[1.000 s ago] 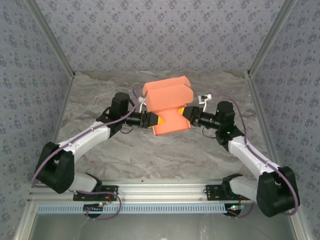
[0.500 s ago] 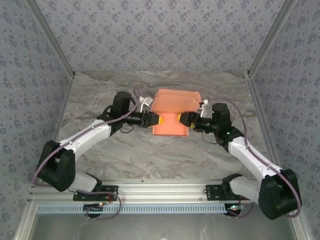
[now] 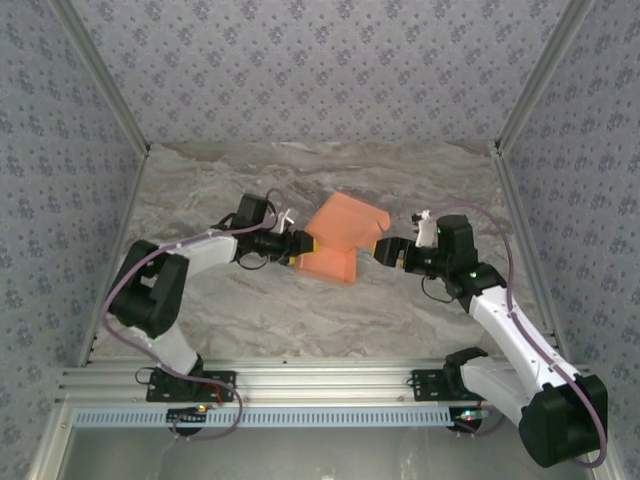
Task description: Fold the paper box
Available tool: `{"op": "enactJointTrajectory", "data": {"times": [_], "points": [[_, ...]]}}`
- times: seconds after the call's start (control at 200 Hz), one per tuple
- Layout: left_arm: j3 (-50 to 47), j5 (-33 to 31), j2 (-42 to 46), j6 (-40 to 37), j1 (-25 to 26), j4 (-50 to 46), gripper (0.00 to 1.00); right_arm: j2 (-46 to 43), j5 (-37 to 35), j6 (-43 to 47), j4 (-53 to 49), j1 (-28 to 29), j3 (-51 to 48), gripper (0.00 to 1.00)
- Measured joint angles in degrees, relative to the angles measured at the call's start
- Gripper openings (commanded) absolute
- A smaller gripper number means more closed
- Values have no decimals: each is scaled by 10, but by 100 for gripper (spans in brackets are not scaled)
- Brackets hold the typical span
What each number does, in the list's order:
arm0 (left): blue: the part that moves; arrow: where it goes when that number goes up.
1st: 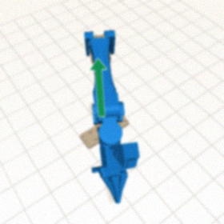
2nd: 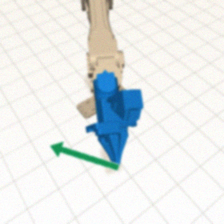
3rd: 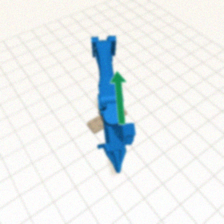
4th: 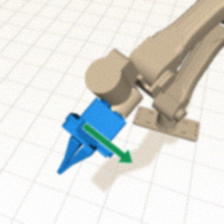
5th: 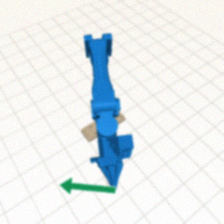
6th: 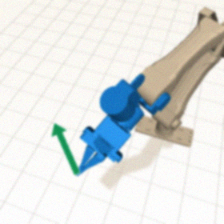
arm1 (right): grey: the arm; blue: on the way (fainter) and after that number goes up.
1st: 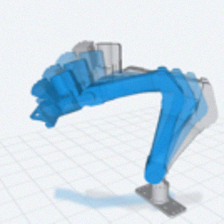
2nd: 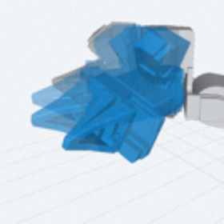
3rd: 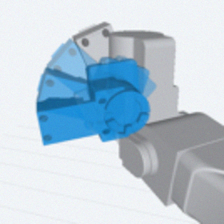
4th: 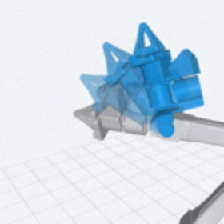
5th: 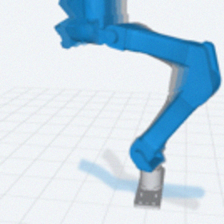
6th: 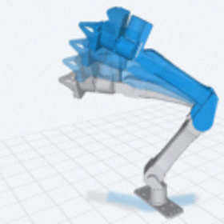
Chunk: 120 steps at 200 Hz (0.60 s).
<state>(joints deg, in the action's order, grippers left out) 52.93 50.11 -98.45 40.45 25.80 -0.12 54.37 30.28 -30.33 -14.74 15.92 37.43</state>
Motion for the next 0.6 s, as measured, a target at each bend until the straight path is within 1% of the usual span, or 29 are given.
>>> {"op": "enactJointTrajectory", "data": {"times": [0.055, 0.08, 0.18, 0.235, 0.3, 0.41, 0.53, 0.545, 0.57, 0.6], "points": [[0, -2, -22, 1, 0, 4, 50, 0, -10, 4, -13, 0, 0, 79], [0, -3, -30, 1, 0, 6, 52, 0, -14, 6, -17, 0, 0, 79], [-1, -7, -50, 13, -3, 19, 70, 0, -30, 13, -31, 0, 0, 79], [-2, -10, -51, 23, -7, 25, 76, 0, -38, 17, -37, 0, 0, 79], [-2, -13, -51, 25, -11, 32, 81, 0, -47, 20, -42, 0, 3, 79], [-3, -28, -48, 23, -17, 25, 83, 0, -64, 28, -50, 0, 12, 79], [-9, -57, -13, 10, -21, -7, 88, 3, -72, 34, -52, -1, 23, 79], [-10, -61, -8, 10, -21, -11, 89, 4, -72, 34, -52, -1, 23, 79], [-12, -68, 4, 5, -21, -20, 95, 8, -71, 37, -52, -1, 25, 79], [-14, -77, 19, -2, -21, -30, 98, 12, -71, 37, -52, -1, 27, 79]]}}
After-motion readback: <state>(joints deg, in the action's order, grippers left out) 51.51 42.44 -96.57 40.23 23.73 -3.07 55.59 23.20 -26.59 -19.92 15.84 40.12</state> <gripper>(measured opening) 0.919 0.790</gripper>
